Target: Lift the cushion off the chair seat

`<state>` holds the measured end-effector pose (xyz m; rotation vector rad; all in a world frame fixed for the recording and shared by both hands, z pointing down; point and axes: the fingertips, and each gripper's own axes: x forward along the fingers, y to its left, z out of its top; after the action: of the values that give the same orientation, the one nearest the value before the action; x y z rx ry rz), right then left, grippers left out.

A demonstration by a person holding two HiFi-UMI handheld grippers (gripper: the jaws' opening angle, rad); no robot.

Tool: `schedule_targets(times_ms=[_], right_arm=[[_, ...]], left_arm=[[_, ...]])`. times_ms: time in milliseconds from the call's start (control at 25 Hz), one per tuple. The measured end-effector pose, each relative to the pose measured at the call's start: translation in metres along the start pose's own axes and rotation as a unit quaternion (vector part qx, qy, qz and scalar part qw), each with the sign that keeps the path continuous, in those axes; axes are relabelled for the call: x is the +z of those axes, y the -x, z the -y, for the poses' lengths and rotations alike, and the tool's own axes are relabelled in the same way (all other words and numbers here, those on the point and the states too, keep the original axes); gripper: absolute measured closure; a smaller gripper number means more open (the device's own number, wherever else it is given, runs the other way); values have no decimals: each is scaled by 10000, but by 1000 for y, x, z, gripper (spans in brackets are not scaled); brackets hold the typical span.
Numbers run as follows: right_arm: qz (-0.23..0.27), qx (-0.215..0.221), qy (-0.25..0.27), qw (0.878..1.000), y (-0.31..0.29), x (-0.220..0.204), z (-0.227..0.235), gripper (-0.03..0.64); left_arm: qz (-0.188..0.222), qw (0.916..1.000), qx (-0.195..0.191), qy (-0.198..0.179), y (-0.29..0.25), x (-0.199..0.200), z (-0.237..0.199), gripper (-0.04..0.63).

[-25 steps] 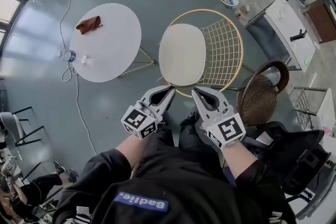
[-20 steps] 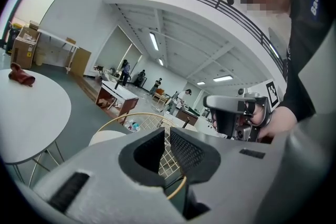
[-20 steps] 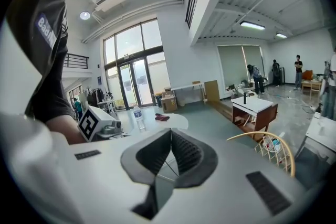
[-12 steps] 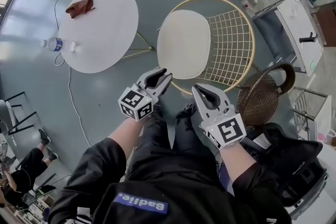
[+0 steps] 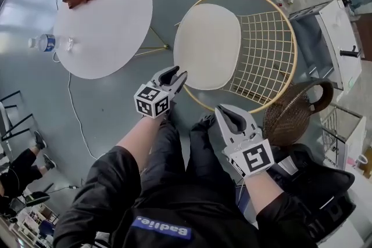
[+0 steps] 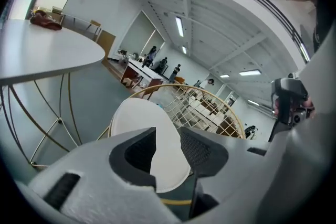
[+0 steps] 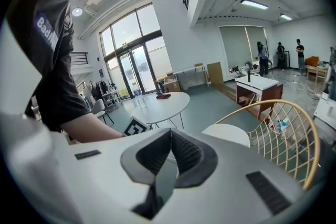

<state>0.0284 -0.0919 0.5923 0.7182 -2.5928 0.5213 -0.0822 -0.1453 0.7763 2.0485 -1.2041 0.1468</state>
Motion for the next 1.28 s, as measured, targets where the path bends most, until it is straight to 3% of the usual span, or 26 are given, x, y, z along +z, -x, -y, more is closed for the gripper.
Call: schedule_targets(times_ms=[320, 520, 800, 1080, 1280], right_arm=[[-254, 346, 17, 9991, -14, -31, -8, 589], [-349, 464, 169, 9982, -22, -45, -10, 589], [-554, 563, 90, 9968, -22, -70, -14, 589], [-794, 396, 153, 9959, -8, -77, -14, 589], [-768, 223, 65, 9968, 14, -65, -15, 589]], left_arm=[[-91, 9955, 562, 754, -26, -48, -64, 434], [-137, 9926, 754, 937, -46, -69, -94, 422], [-105, 9841, 830, 1567, -65, -85, -119, 388], [-481, 9820, 822, 1630, -79, -92, -115, 397], [-692, 9822, 908, 1494, -72, -83, -105, 470]])
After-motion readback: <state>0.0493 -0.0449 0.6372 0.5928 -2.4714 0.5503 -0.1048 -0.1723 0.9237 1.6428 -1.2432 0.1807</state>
